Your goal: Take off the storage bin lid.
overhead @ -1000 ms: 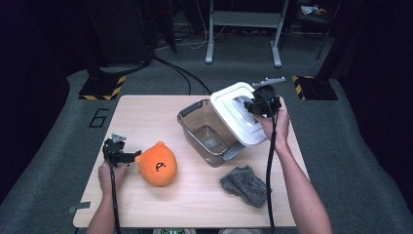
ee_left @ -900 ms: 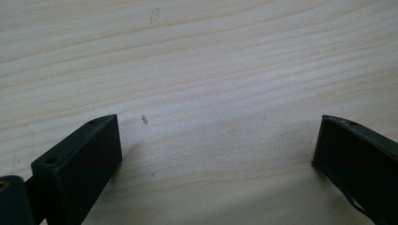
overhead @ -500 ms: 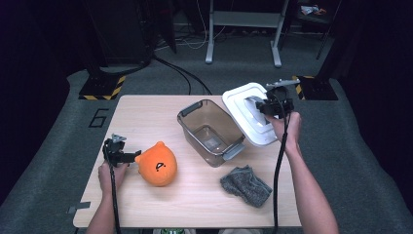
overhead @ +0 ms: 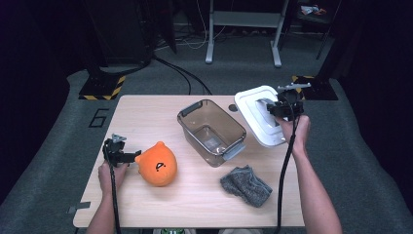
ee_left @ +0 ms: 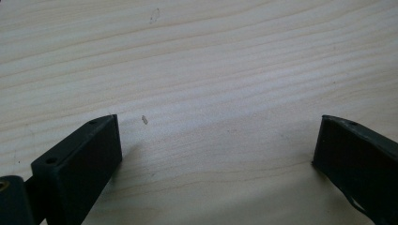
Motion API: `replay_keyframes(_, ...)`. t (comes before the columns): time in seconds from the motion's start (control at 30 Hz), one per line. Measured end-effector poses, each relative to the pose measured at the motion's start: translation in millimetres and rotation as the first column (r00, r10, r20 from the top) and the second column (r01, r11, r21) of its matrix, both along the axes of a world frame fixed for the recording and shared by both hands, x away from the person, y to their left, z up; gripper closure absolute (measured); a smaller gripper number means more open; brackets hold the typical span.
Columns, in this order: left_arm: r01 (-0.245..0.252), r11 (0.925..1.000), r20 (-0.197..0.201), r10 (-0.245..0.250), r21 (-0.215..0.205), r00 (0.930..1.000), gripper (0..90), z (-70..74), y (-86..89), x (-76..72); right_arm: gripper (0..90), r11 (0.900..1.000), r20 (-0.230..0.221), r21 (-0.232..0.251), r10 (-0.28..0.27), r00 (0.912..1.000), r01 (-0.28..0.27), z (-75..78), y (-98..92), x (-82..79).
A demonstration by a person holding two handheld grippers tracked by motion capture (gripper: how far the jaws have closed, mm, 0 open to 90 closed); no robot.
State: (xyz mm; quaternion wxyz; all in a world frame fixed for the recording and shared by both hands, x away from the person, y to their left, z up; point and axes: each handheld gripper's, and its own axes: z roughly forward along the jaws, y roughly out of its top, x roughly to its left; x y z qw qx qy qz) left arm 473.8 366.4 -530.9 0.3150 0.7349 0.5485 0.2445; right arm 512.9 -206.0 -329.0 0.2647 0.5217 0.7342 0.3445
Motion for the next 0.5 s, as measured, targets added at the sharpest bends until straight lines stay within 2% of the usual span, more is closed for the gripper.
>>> replay_keyframes(0.27,0.000,1.0000,0.000,0.000,0.000,1.0000,0.9,0.0,0.1,0.0,66.9,0.998,-0.035,-0.004,-0.063,0.9974,0.063,-21.0,-12.4,8.4)
replay_keyframes(0.5,0.000,1.0000,-0.001,0.000,0.000,1.0000,0.9,0.1,-0.1,-0.1,66.9,0.996,-0.055,-0.003,-0.087,0.9947,0.087,-40.9,-18.6,15.1)
